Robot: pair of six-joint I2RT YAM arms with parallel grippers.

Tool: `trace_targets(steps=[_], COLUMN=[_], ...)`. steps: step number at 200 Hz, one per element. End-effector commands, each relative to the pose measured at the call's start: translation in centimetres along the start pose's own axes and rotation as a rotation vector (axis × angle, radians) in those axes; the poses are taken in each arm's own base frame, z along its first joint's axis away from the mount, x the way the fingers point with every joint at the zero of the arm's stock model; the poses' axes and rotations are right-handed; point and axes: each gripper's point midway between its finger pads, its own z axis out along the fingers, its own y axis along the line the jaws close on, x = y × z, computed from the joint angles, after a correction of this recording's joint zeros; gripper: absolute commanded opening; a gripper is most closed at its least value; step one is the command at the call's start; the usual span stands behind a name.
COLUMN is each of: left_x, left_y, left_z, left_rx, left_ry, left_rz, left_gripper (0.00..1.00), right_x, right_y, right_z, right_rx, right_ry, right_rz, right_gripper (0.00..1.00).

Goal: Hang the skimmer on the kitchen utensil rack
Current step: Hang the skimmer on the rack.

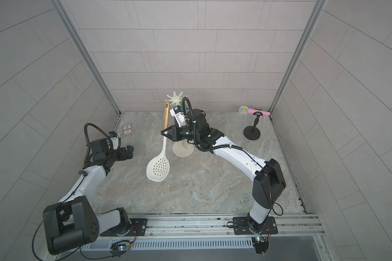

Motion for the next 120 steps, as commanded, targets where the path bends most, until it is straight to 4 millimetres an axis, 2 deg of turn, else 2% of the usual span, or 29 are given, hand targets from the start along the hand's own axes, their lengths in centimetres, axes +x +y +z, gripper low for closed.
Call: trace_targets(steps=[1,42,120], left_x=[-0.71,-0.67,-0.67], left_y=[0.06,0.09,0.09], left_z=[-0.12,-0.14,-0.17], left_rx=[0.007,0.008,0.01], left_ry=[-0.008,-0.008,-0.008], left_rz=[0.01,0.009,0.007], left_gripper=[1.0,1.0,1.0], right_x=[-2.03,-2.16,-1.9], right_y=[2.93,3.43,2.73], right_z=[-1.84,-2.06,-2.49], right_rx=[-0.058,-0.071,-0.038], right_ry=[-0.068,-0.069,-0.079], right_rz=[-0.051,-0.057,-0.056], right_gripper=[0.0,0.0,0.0])
